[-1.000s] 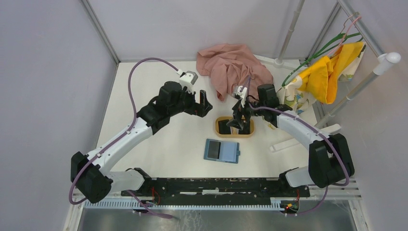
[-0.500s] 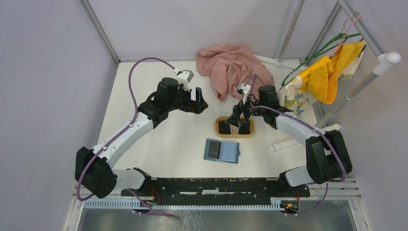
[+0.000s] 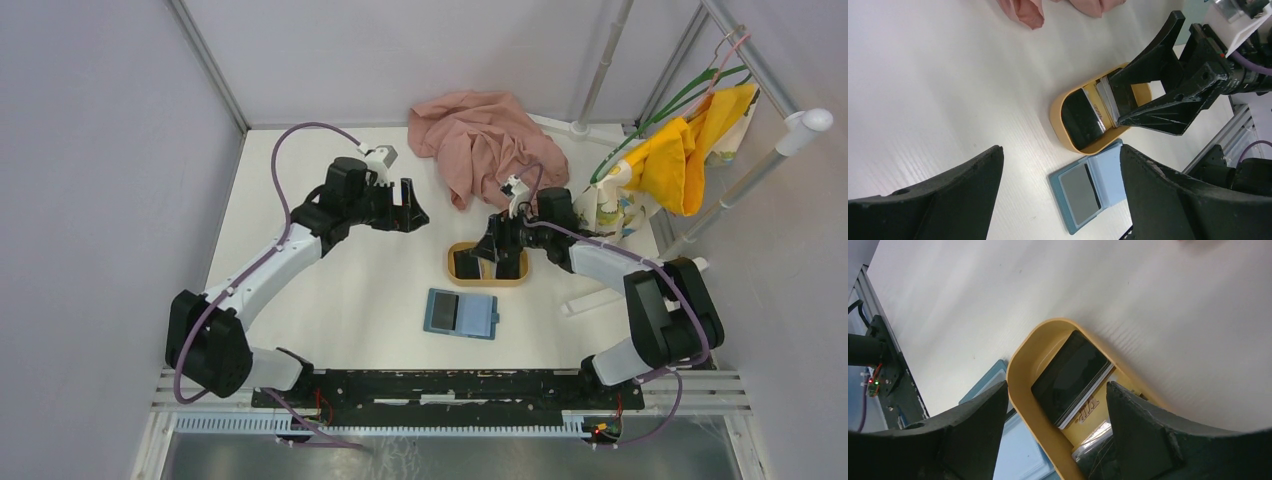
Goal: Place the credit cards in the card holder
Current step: Pick up the credit card from the storage box.
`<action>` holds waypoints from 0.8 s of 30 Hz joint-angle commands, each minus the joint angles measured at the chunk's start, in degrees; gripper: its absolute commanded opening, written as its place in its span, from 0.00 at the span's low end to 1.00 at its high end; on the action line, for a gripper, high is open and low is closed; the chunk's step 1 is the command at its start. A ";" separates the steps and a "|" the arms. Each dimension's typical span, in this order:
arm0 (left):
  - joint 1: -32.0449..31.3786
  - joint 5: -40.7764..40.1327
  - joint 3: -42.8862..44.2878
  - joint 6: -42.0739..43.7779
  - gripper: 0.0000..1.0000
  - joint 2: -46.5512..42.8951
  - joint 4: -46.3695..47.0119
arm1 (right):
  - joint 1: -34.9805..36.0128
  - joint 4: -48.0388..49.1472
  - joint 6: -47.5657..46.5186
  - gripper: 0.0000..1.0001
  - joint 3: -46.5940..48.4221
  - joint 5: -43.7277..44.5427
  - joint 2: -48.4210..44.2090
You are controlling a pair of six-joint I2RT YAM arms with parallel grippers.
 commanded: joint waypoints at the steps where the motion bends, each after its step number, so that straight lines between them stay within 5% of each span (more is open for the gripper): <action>1: 0.81 4.30 1.36 -3.29 0.89 1.66 1.89 | 1.03 2.43 3.79 0.73 -1.38 0.89 1.48; 4: 0.97 4.45 1.61 -3.44 0.87 2.48 1.62 | 2.29 1.61 3.70 0.66 -1.14 1.26 3.30; 12: 1.21 5.62 1.82 -3.72 0.84 3.95 1.43 | 3.31 -0.56 3.45 0.66 -0.80 8.74 4.49; 24: 1.23 7.66 2.09 -4.27 0.81 5.54 1.35 | 4.51 2.42 8.92 0.63 -1.80 6.38 7.99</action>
